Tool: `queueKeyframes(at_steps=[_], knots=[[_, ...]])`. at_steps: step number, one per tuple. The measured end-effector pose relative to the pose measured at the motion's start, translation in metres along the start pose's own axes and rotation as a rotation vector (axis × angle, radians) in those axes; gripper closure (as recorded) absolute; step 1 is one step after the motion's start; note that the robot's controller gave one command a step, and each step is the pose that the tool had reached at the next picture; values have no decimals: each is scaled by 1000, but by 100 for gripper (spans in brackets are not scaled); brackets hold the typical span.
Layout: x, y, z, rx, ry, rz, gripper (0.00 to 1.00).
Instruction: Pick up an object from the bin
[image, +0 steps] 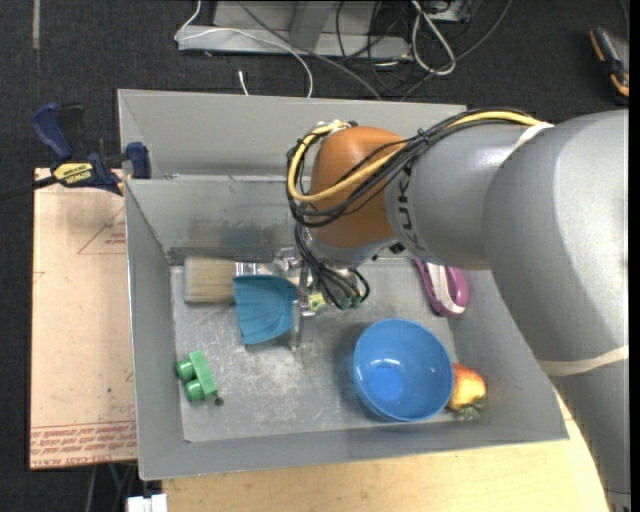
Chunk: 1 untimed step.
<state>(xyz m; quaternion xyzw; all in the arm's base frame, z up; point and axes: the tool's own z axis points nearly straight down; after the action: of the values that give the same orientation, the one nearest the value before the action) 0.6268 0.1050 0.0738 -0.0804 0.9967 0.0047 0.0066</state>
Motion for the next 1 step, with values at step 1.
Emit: queueKeyframes(at_steps=[1], knots=[[-3, -17, -1, 1, -3, 288, 0]])
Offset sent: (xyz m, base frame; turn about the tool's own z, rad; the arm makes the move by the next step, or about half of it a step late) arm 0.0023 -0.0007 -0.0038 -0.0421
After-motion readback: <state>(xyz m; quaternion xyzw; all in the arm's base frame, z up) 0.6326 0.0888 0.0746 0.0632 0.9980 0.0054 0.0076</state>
